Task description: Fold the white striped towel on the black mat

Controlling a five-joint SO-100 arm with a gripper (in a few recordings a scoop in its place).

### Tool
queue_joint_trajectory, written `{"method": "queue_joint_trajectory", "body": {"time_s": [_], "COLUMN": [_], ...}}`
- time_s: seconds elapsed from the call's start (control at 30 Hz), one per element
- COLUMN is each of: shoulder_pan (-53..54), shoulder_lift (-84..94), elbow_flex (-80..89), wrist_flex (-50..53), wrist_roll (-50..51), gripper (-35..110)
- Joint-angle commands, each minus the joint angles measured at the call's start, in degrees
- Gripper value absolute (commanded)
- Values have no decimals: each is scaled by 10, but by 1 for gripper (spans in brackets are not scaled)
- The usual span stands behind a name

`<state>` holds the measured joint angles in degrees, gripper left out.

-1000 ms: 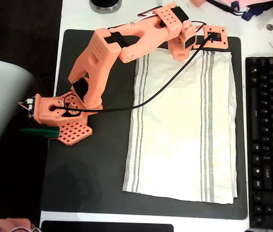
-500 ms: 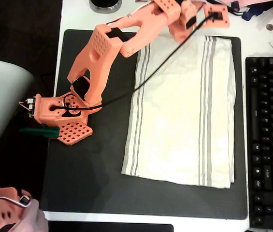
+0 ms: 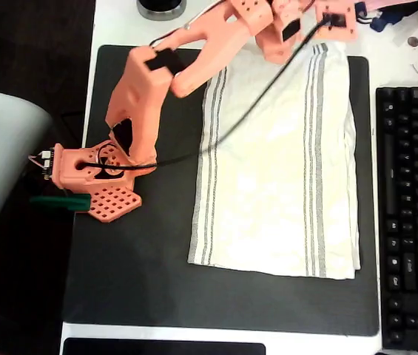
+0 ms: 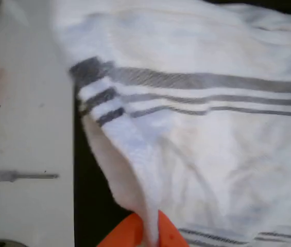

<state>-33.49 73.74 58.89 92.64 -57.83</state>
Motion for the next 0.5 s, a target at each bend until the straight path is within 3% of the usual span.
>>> {"method": "queue_joint_trajectory", "body": {"time_s": [0.0,0.2,0.47], "shoulder_pan": [33,142,352], "shoulder_lift": [117,247,267], "elbow_flex": [64,160,213], "wrist_flex": [26,43,31], "wrist_roll": [-28,-103,-224], "gripper": [0,0,0]}}
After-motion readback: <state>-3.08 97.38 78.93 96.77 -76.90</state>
